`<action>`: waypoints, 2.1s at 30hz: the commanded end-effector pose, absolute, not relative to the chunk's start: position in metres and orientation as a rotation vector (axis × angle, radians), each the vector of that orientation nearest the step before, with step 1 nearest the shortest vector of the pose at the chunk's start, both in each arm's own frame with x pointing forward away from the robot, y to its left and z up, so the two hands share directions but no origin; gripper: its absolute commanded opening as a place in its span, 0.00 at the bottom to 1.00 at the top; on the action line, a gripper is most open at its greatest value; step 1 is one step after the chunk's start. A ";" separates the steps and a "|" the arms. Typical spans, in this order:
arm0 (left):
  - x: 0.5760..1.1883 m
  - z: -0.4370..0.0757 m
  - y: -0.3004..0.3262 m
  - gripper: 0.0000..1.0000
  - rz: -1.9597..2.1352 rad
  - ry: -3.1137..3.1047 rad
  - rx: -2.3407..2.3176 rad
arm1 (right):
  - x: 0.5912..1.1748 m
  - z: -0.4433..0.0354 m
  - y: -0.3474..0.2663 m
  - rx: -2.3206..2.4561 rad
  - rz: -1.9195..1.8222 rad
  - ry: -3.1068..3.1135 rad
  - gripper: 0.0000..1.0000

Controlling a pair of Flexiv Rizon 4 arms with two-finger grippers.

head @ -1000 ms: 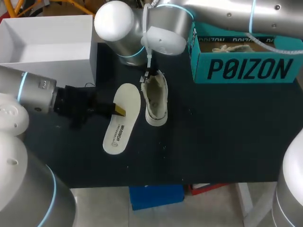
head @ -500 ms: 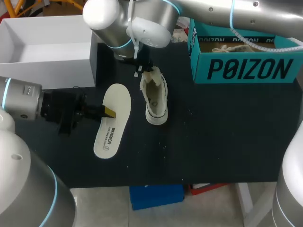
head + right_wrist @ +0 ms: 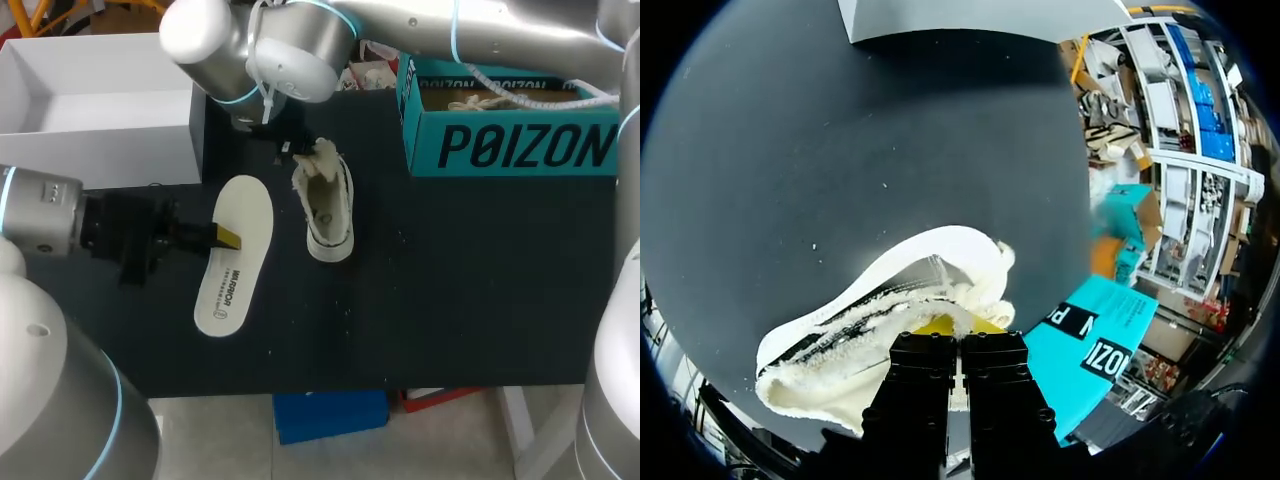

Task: Take the shoe out of the shoebox, open the shoe tongue, remove and reinsert the insole, then place the shoe into the shoebox

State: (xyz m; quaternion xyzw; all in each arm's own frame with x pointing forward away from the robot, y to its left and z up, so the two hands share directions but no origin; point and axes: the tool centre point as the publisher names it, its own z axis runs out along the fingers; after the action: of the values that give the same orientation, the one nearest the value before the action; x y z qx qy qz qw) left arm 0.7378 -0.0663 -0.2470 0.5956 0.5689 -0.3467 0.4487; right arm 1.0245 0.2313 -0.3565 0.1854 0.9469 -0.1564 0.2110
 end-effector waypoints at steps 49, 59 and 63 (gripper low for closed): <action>0.741 -0.246 -0.078 0.00 -0.859 1.399 1.490 | 1.028 -0.375 0.222 0.698 -0.417 2.529 1.00; 0.740 -0.241 -0.087 0.00 -0.878 1.367 1.510 | 1.015 -0.332 0.209 0.834 -0.332 2.449 1.00; 0.739 -0.240 -0.089 0.00 -0.882 1.360 1.513 | 1.011 -0.318 0.208 0.850 -0.304 2.439 1.00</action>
State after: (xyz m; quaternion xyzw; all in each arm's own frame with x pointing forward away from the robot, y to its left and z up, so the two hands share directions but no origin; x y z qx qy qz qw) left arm 0.7382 -0.0879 -0.2398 0.6096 0.5500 -0.3567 0.4457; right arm 1.0208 0.2166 -0.3312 0.3171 0.9022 -0.1275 0.2630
